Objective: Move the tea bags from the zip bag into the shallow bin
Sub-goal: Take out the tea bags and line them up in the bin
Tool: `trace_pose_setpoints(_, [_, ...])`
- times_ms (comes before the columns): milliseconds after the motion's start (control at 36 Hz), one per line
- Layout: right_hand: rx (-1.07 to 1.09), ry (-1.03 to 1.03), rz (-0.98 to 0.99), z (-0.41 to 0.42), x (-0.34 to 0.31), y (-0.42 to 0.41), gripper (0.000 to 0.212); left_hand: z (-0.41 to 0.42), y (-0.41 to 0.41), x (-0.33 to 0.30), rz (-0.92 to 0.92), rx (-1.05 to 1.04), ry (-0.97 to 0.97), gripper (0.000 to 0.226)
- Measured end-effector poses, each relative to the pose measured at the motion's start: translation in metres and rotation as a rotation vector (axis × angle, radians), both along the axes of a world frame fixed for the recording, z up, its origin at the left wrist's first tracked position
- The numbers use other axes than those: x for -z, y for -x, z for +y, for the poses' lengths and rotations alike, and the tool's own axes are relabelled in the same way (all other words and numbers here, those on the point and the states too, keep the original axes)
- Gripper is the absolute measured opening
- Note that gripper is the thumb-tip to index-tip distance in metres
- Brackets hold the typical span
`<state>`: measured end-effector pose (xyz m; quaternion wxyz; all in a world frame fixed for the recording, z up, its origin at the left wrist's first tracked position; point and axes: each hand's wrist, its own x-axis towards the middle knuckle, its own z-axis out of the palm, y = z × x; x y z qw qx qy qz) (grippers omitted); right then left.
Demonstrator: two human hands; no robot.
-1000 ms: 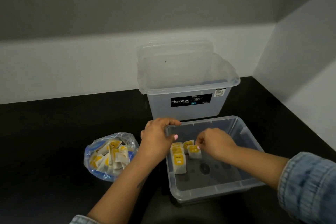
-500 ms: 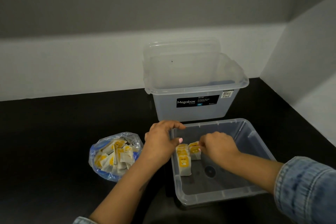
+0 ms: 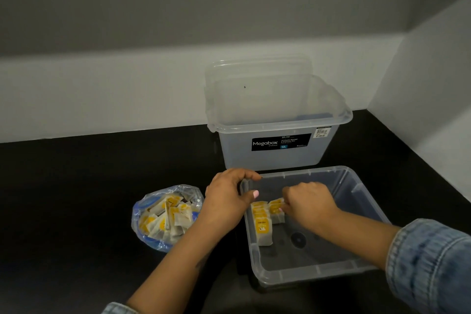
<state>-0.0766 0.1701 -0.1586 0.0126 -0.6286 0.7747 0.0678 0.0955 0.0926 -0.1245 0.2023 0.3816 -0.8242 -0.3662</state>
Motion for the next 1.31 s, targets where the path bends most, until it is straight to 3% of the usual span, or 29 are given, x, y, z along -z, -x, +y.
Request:
trace_pose_setpoints(250, [0.071, 0.135, -0.127, 0.005, -0.04, -0.007, 0.033, -0.009, -0.026, -0.009, 0.065, -0.021, -0.035, 0.029])
trace_pose_setpoints(444, [0.139, 0.355, -0.225, -0.005, -0.068, -0.025, 0.027, -0.031, -0.06, -0.02, 0.033, -0.08, -0.048, 0.033])
trace_pose_setpoints(611, [0.062, 0.459, -0.387, -0.018, -0.086, -0.069, 0.013, -0.046, -0.096, -0.024, 0.03, -0.145, -0.052, 0.033])
trace_pose_setpoints(917, [0.012, 0.163, -0.519, -0.066, -0.057, -0.164, 0.017, -0.058, -0.142, -0.018, 0.016, -0.226, -0.097, 0.034])
trace_pose_setpoints(1139, [0.148, 0.113, -0.374, -0.1, -0.027, -0.198, 0.029, -0.058, -0.163, -0.013, 0.015, -0.218, -0.124, 0.033])
trace_pose_setpoints(1306, [0.214, -0.002, -0.334, -0.112, -0.021, -0.213, 0.02, -0.057, -0.172, -0.008, -0.004, -0.199, -0.134, 0.034])
